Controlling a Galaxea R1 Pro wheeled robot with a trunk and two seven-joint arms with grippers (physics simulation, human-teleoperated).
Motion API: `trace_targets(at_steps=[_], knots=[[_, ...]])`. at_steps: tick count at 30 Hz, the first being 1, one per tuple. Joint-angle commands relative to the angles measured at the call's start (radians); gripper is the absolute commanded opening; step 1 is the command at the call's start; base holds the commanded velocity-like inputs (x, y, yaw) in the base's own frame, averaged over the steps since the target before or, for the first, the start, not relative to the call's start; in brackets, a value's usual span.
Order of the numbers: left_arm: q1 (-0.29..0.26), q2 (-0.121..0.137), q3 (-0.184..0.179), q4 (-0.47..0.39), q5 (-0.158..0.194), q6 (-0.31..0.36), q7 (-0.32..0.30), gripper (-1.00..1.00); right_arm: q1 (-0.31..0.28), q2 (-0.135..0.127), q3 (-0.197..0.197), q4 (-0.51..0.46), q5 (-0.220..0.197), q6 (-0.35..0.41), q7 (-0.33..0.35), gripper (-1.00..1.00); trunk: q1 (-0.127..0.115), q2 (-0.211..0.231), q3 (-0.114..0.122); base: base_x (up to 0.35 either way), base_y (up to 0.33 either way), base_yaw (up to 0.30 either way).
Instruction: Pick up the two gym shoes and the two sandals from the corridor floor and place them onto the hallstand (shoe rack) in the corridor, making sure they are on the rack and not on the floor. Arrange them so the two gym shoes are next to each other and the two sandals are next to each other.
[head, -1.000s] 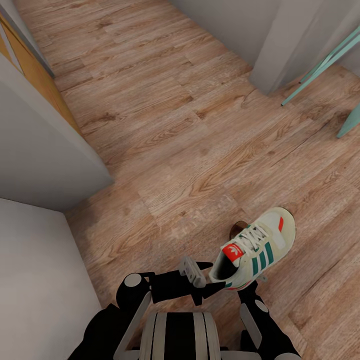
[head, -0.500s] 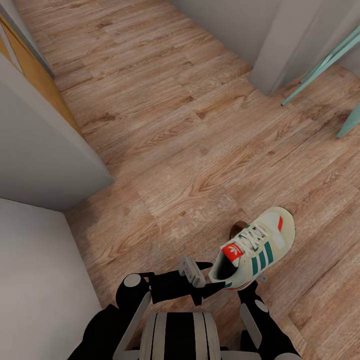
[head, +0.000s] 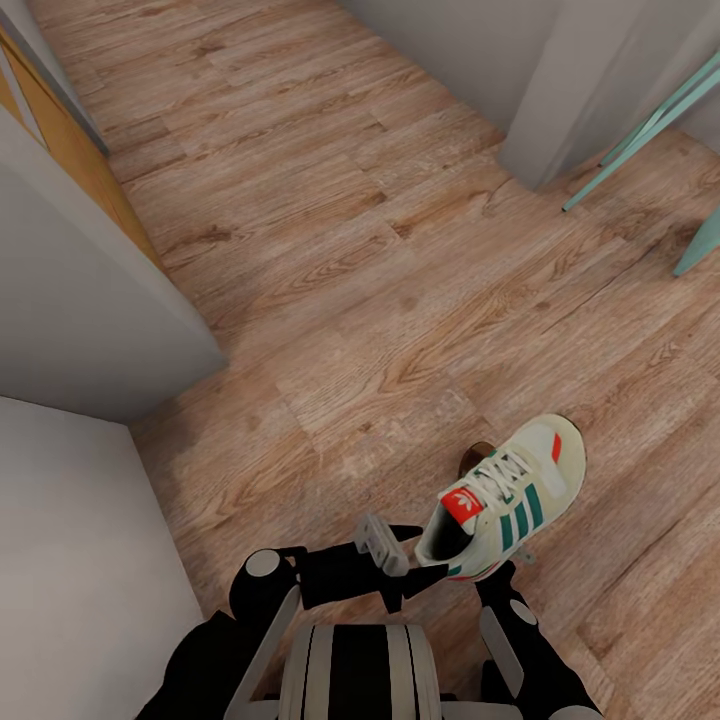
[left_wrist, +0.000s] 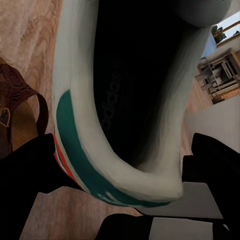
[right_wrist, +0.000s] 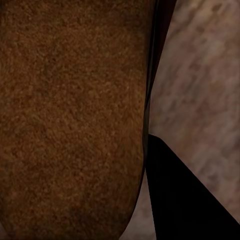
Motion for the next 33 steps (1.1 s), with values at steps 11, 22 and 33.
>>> trace_targets(at_steps=[11, 22, 33], knots=[[0.017, 0.000, 0.225, -0.001, 0.016, 0.009, -0.004, -1.00, 0.000, 0.000, -0.002, 0.018, -0.018, -0.003, 0.000, -1.00, 0.000, 0.000, 0.000, 0.000, 0.000, 0.000], [0.033, 0.000, 0.445, -0.004, 0.014, 0.009, -0.003, -1.00, 0.000, 0.000, -0.001, 0.019, -0.018, -0.004, 0.000, -1.00, 0.000, 0.000, 0.000, 0.000, 0.000, 0.000], [0.033, 0.000, 0.459, -0.004, 0.013, 0.009, -0.003, -1.00, 0.000, 0.000, -0.001, 0.019, -0.018, -0.004, -0.001, -1.00, 0.000, 0.000, 0.000, 0.000, 0.000, 0.000]])
